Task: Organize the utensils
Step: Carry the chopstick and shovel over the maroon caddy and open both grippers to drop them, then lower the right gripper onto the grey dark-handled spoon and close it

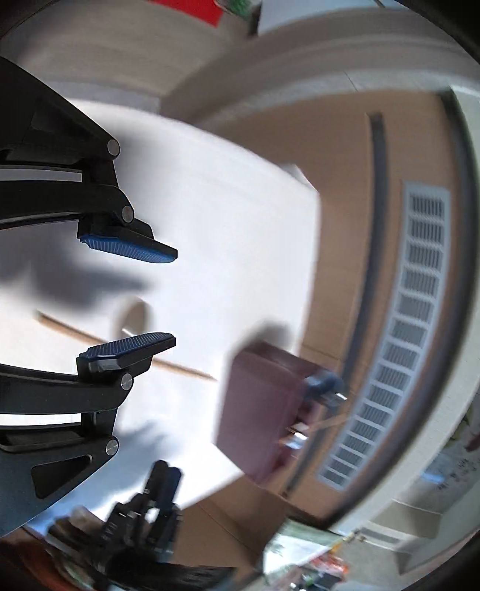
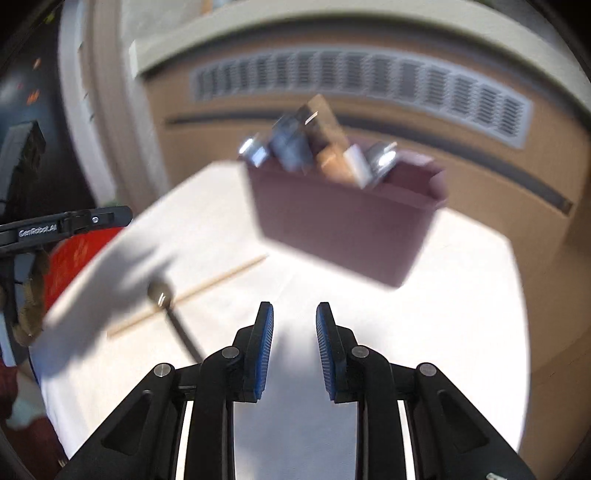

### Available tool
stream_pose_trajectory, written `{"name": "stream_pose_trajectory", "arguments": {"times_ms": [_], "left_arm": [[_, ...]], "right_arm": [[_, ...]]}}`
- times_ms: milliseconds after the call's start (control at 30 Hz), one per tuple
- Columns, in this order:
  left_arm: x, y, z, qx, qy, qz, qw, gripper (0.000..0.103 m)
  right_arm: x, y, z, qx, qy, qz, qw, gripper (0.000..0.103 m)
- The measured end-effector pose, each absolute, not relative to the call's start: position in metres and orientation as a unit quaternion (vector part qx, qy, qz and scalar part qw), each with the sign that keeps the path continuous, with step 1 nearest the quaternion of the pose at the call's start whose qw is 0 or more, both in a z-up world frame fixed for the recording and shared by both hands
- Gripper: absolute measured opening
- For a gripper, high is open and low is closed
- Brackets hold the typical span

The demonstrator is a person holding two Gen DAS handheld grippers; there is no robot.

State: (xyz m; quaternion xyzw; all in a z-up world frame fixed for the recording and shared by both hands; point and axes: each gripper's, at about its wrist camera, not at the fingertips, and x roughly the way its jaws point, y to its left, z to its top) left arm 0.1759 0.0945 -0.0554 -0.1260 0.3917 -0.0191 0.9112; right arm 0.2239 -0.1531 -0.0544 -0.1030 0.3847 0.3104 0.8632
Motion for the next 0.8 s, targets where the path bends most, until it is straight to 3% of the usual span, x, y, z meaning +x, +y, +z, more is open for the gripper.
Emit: {"name": "stream_pose_trajectory", "arguments": {"times_ms": [200,533,800], "left_arm": [[0.142,0.117,-0.083,-0.146,0.421,0.004,0.895,0.040],[0.134,0.126,-0.082,-0.136,0.415,0.009,0.900,0.040],[0.137,0.123,-0.078,-0.142,0.411,-0.005,0.901,0.040]], "right_arm": [[0.209,-0.088,-0.069,-0.142,0.405,0.408,0.806,0.022],[0.217,-0.016,-0.083,-0.234,0.391,0.437,0.775,0.024],[0.234,0.001,-0.095,-0.235,0.410,0.433,0.767,0.029]]}}
